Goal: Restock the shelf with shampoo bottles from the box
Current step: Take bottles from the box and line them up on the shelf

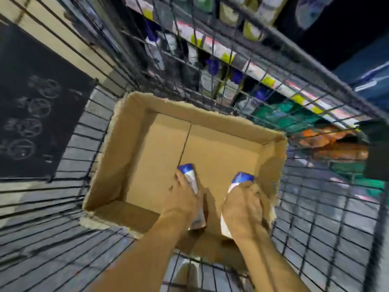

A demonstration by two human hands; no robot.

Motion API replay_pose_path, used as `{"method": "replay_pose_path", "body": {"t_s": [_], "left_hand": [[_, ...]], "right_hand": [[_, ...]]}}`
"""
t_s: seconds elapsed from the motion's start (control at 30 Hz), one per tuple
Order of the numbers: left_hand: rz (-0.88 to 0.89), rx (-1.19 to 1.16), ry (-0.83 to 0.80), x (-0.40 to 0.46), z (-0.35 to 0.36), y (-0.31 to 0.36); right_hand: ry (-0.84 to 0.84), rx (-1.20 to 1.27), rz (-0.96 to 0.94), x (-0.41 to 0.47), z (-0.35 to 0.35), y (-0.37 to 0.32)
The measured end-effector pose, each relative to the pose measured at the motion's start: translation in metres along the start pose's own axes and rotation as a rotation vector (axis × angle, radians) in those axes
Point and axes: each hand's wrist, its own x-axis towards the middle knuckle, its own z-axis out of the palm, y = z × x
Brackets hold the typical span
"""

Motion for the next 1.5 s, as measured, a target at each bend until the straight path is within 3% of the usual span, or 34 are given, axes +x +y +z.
{"method": "replay_pose_path", "body": {"t_s": [0.17,0.33,0.53,0.8,0.93,1.1,1.27,1.5], "left_hand": [[-0.039,-0.360,0.042,0.003,0.012,-0.010],[-0.129,-0.501,0.009,0.018,0.016,-0.027],[-0.119,-0.493,0.101,0.018,0.009,-0.029],[-0.080,-0.587,0.015,0.021,0.005,-0.030],[-0.050,-0.424,0.079,0.017,0.005,-0.024],[-0.074,-0.356,0.037,0.021,-0.007,-0.020],[0.050,-0.465,-0.035,0.012,-0.020,-0.030],[0.277,-0.679,0.073,-0.062,-0.104,-0.002]], "right_hand": [[0.201,0.031,-0.010,0.005,0.025,0.013],[0.114,0.308,-0.025,0.007,0.047,0.012],[0.110,0.309,-0.119,0.020,0.046,0.015],[0.052,0.356,-0.101,0.036,0.052,0.012],[-0.036,0.255,-0.052,0.032,0.048,-0.001],[-0.075,0.397,-0.026,0.040,0.049,-0.002],[-0.051,0.560,-0.101,0.034,0.040,0.008],[0.016,0.796,-0.332,-0.007,-0.040,0.012]]}}
